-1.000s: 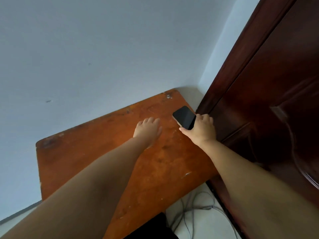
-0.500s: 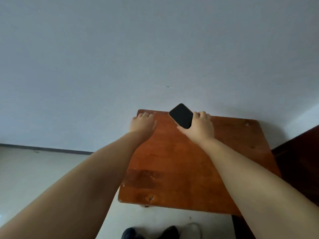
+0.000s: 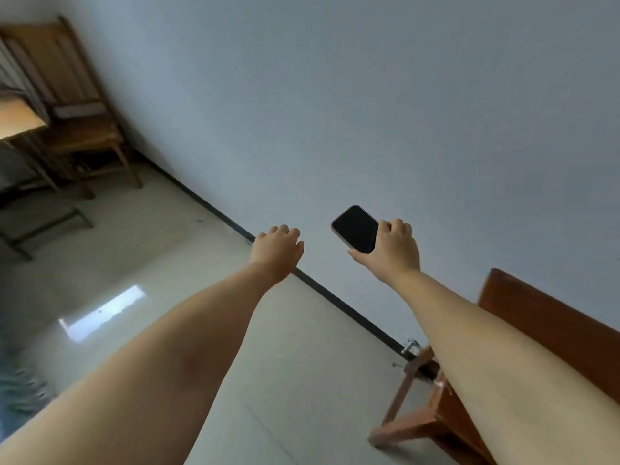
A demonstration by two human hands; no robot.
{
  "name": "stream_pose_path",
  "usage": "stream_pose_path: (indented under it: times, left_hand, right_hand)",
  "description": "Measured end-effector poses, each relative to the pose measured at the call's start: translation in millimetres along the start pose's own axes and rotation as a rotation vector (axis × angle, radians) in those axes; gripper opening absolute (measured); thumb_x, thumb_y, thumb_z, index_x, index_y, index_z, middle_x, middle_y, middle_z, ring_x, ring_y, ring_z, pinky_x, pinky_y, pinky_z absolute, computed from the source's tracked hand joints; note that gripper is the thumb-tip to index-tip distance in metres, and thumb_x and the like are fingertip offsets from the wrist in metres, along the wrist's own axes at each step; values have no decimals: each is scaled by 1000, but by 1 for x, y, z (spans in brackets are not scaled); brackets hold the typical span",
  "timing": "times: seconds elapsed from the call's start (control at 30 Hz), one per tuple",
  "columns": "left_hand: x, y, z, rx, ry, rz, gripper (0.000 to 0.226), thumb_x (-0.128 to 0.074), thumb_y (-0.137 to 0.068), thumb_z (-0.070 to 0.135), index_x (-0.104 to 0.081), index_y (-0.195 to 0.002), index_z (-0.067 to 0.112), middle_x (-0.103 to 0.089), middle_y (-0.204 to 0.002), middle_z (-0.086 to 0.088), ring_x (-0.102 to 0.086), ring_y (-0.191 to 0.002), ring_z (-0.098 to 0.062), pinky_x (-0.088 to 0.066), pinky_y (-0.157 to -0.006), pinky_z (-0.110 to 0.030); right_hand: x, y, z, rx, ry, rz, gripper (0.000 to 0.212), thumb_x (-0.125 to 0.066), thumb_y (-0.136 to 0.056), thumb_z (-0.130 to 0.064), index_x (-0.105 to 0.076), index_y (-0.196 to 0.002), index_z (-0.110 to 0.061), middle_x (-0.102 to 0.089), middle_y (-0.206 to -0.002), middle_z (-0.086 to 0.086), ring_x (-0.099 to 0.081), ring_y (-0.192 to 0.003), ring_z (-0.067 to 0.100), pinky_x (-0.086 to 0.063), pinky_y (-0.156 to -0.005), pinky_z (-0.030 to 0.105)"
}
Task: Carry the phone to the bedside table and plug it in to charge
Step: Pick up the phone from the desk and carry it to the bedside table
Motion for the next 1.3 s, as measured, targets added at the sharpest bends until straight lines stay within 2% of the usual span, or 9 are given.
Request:
stream_pose_path:
  times: [0.23,0.47,0.6,0.83,1.13,1.3]
  left_hand:
    - [39,46,-189,292,13,83,35,-37,-97,31,-53,-120,10,-58,-120,-12,-51,-114,-31,-41,-89,-41]
    - [47,47,-313,511,5,99,33,-37,-96,31,-56,-112,9,-59,-115,-13,-51,-110,-32,-41,-85,-38]
    - [61,17,-371,571,-9,140,29,-35,-96,26,-56,-104,7,-59,-108,-14,-52,-103,-33,-41,-80,-38]
    - [99,-23,-494,759,-55,188,31,-34,-98,29,-55,-104,7,-58,-108,-13,-51,-103,-32,-40,-80,-40]
    - [110,-25,-695,956,-101,159,32,-36,-97,32,-54,-108,8,-57,-113,-14,-50,-107,-33,-41,-80,-39]
    - [139,-41,-826,946,-105,119,33,-35,-97,33,-54,-111,9,-57,-115,-13,-50,-108,-31,-41,-84,-41]
  right_hand:
    - [-49,-42,-203,340,-43,-68,73,-62,-73,-64,-50,-110,-2,-52,-113,16,-46,-101,29,-46,-74,33]
    - [-91,-97,-337,600,-24,-106,74,-61,-73,-63,-50,-114,-2,-53,-114,15,-46,-105,28,-47,-83,33]
    - [-113,-149,-402,686,-37,-93,75,-62,-73,-63,-50,-115,-2,-52,-114,16,-46,-105,30,-46,-84,34]
    - [-150,-243,-541,808,-114,-126,73,-65,-71,-61,-51,-111,-2,-53,-112,17,-46,-103,31,-45,-81,36]
    - [-229,-293,-757,1033,-126,-175,72,-66,-69,-61,-52,-110,-4,-53,-112,15,-46,-104,31,-46,-84,39]
    - [-264,-332,-888,1010,-147,-186,73,-66,-69,-61,-52,-112,-4,-52,-114,15,-45,-106,31,-46,-85,39]
Point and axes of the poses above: each hand's wrist, its own y-axis away from the middle knuckle, its own x-axis out of the back of the hand, z = x × y, the point moved 4 cm from there along -y, towards the middle knuckle
